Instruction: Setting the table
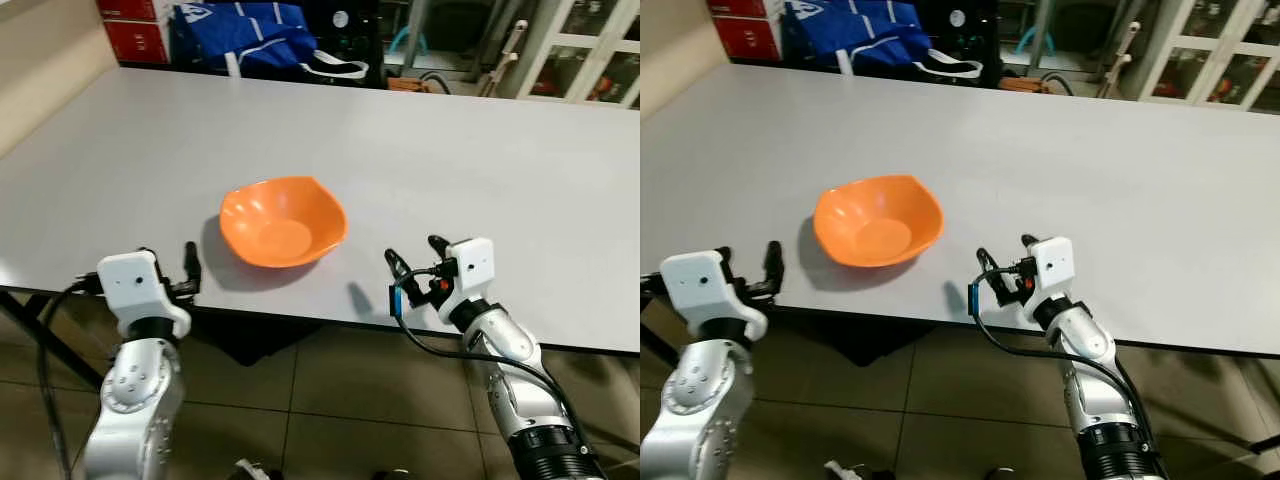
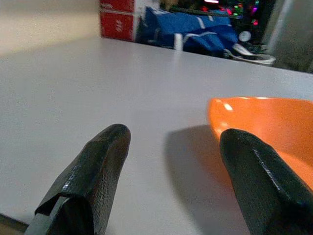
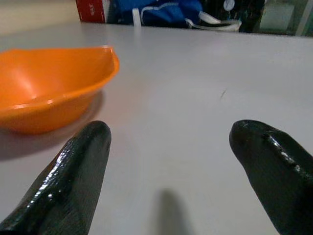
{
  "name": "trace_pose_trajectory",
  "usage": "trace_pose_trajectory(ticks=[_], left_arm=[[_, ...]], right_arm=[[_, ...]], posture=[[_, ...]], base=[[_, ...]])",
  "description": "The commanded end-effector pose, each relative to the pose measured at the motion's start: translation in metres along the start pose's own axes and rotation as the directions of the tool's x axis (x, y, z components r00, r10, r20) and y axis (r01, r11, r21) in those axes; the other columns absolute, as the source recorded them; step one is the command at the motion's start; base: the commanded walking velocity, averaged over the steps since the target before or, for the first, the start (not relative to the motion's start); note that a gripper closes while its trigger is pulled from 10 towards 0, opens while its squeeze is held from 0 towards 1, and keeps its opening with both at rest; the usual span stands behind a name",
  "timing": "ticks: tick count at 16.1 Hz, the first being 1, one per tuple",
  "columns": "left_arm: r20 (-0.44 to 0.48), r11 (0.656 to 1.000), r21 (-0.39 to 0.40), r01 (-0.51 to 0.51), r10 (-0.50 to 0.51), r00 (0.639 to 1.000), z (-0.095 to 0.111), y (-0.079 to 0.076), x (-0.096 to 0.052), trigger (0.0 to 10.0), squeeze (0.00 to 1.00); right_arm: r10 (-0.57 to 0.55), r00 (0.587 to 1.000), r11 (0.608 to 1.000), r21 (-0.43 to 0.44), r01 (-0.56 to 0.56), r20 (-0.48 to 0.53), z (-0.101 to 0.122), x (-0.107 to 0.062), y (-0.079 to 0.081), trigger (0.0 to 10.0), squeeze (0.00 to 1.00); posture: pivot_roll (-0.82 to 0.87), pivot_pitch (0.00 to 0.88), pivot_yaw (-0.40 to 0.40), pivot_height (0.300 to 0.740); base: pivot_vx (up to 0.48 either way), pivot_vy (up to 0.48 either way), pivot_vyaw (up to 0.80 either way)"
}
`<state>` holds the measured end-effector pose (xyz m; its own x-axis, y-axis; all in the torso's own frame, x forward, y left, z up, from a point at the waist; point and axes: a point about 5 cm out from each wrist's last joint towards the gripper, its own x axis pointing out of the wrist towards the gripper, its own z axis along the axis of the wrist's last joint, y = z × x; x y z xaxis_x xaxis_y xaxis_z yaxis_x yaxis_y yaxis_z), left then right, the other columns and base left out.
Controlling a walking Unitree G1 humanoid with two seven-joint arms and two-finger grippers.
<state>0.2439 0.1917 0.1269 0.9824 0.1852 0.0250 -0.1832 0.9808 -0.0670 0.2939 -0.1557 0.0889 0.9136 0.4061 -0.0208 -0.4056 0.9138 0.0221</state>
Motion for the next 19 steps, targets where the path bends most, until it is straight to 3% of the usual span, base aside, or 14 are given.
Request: trace_pose_trajectory(ticks=[1, 6, 13, 19], left_arm=[[-0.010, 0.999, -0.012, 0.040, -0.040, 0.999, 0.001, -0.008, 0.003, 10.0, 0.00], [-0.041, 0.987, 0.025, 0.161, -0.159, 0.986, 0.008, -0.029, 0.002, 10.0, 0.00], [-0.054, 0.984, 0.013, 0.178, -0.177, 0.983, 0.008, -0.032, 0.001, 10.0, 0.00], [-0.042, 0.988, 0.035, 0.149, -0.148, 0.988, 0.017, -0.037, 0.015, 10.0, 0.00]], right_arm=[[0.002, 1.000, 1.000, 0.028, -0.002, -0.005, 0.000, 0.002, 0.000, 10.0, 0.00], [0.000, 1.000, 1.000, 0.006, 0.000, -0.022, 0.000, 0.002, -0.006, 10.0, 0.00], [0.002, 1.000, 1.000, -0.008, -0.002, -0.007, 0.004, 0.000, -0.005, 10.0, 0.00], [0.016, 1.000, 1.000, -0.012, -0.016, -0.022, 0.004, 0.001, 0.000, 10.0, 0.00]], posture=[[-0.08, 0.031, 0.011, 0.740], [-0.08, 0.043, 0.007, 0.740], [-0.09, 0.054, 0.010, 0.740], [-0.09, 0.095, 0.019, 0.740]], base=[[0.000, 0.000, 0.00], [0.000, 0.000, 0.00], [0.000, 0.000, 0.00], [0.000, 0.000, 0.00]])
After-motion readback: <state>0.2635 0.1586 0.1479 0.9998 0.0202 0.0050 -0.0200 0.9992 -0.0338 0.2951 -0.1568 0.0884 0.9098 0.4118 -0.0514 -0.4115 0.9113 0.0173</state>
